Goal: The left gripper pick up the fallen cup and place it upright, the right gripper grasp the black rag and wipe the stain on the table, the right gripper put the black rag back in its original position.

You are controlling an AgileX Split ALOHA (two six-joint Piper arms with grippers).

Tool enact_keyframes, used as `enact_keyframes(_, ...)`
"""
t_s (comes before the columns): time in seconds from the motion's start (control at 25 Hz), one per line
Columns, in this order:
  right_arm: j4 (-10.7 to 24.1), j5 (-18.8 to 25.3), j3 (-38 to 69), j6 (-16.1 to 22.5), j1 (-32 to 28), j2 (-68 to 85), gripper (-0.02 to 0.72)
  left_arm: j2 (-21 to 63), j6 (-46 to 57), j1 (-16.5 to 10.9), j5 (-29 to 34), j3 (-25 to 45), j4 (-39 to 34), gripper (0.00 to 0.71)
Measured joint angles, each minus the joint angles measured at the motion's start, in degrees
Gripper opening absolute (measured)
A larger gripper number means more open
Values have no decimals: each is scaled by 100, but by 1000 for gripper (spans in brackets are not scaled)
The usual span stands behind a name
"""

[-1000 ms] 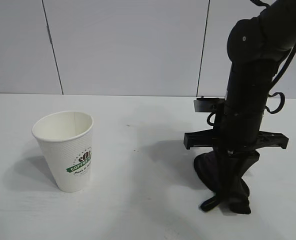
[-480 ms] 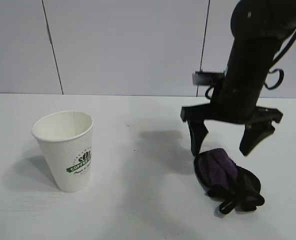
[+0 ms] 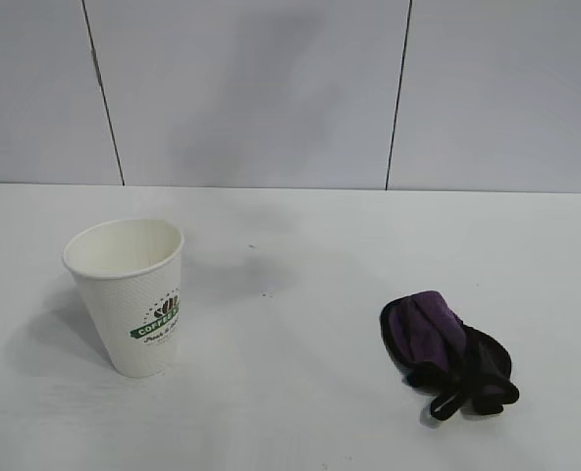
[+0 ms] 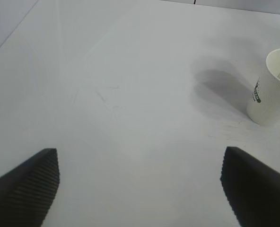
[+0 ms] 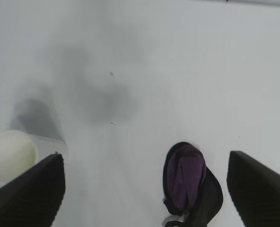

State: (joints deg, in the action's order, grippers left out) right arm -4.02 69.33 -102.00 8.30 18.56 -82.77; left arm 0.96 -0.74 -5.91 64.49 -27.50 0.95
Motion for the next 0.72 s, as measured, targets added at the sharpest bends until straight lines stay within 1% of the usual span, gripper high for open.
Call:
enact_keyframes(0.16, 0, 280, -132, 0, 0, 1063, 643, 0, 0, 0, 0, 0, 0, 664)
enact_keyframes(0.24, -6, 319, -146, 0, 0, 1577, 643, 0, 0, 0, 0, 0, 0, 664)
enact_keyframes(0.48, -169, 332, -126, 0, 0, 3250, 643, 0, 0, 0, 0, 0, 0, 664)
enact_keyframes(0.6, -169, 332, 242, -11, 0, 4202, 643, 0, 0, 0, 0, 0, 0, 664)
enact_keyframes(0.72, -56, 332, 931, -90, 0, 5147, 643, 0, 0, 0, 0, 0, 0, 664)
